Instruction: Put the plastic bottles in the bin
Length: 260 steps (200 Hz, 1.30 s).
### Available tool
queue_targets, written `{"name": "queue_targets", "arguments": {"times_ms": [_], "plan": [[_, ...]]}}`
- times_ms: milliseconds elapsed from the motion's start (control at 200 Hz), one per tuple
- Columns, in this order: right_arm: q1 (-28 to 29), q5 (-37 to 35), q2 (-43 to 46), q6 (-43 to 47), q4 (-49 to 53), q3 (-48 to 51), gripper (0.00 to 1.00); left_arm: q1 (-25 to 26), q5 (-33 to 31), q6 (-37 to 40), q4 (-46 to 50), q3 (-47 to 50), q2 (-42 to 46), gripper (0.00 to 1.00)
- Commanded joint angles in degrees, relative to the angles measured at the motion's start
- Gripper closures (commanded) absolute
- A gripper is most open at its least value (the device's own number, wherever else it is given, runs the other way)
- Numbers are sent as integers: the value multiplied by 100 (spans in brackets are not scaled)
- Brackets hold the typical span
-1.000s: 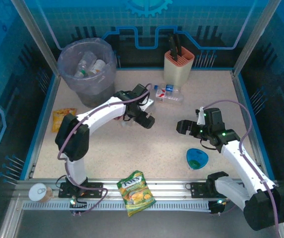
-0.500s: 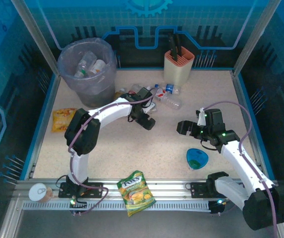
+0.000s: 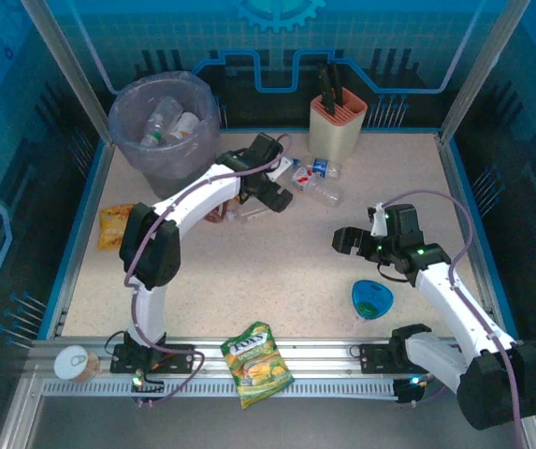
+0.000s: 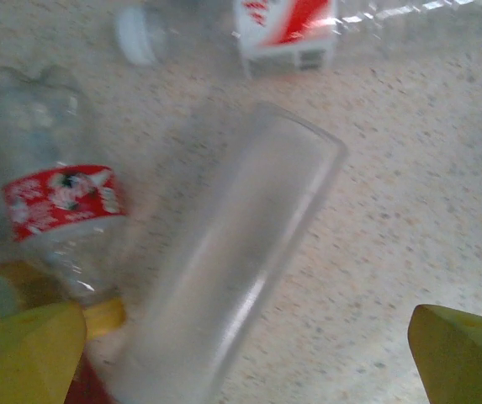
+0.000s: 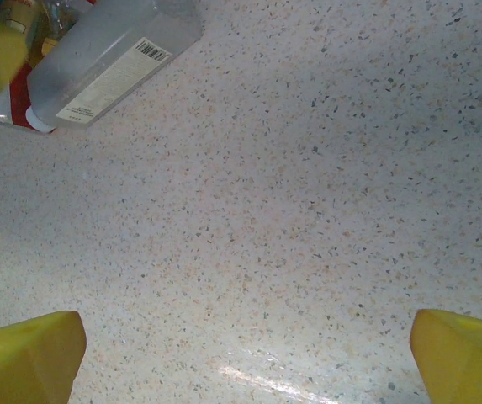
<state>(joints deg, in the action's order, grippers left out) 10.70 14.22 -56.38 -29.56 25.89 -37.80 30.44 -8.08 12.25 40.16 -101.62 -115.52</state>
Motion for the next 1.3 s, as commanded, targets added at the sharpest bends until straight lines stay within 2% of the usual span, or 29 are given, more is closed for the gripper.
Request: {"name": "queue_targets", "arguments": {"times_ms": [0,480,695,996,1156,1296], "plan": [[-112,81,57,112,38,80,0,-126,-37,256,244,-231,-378,1],[-154,148,-22,170,39,37,0,-276,-29,261,-13,28,-886,4],[-164,154,4,174,39,95,0,-277,-47,265,-91,139,-1062,14],[-163,197,-22,170,-22,115,0,-270,-125,215,-109,277,-1053,38],[-162,211,-7,161,-35,121,0,-262,-80,131,-71,321,-859,45],[-164,214,-39,151,-96,131,0,-223,-61,38,88,283,-529,46]]}}
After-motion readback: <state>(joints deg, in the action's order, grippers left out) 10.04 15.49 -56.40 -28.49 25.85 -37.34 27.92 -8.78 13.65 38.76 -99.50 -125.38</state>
